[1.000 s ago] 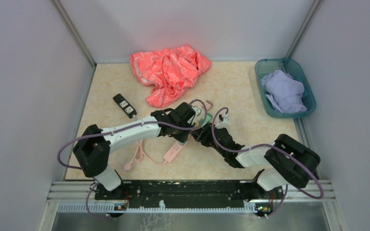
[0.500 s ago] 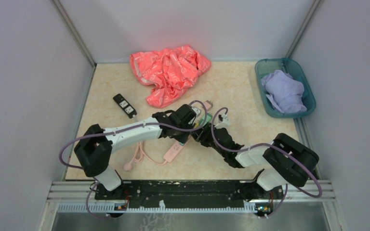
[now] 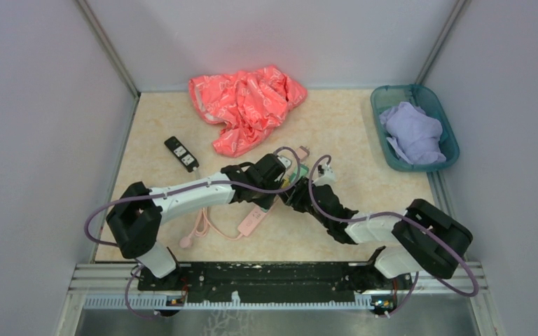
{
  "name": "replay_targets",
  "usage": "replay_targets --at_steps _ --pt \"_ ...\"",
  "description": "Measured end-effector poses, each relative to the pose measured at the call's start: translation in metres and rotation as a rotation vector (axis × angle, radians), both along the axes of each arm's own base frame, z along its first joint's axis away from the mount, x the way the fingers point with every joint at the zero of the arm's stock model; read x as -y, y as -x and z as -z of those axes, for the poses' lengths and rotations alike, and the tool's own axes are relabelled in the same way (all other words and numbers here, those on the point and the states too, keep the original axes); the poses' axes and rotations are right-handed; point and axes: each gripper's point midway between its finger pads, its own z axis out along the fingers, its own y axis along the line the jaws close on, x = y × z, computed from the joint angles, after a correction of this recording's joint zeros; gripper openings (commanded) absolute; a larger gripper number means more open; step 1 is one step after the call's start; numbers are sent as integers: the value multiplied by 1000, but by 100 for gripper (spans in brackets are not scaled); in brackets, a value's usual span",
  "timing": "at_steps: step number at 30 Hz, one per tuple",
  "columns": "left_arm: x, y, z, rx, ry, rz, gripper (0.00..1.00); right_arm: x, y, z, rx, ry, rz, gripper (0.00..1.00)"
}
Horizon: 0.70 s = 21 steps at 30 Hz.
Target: Insert the plug
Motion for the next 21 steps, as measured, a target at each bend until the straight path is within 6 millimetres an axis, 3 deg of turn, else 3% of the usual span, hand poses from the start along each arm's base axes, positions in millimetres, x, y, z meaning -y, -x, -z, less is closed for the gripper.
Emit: replay_targets --at_steps 3,6,11,16,21 --pt "-1 1 0 -8 1 -15 61 4 -1 -12 39 4 5 53" --pt "-4 8 1 -28 -10 -19 71 9 -2 -24 76 10 15 56" --pt "-2 8 -26 7 63 -35 78 21 -1 -38 129 40 30 60" --pt "-10 14 -49 48 145 -57 85 39 2 -37 151 112 57 64" --pt "-34 30 -22 9 108 -92 88 55 4 -35 162 184 86 69"
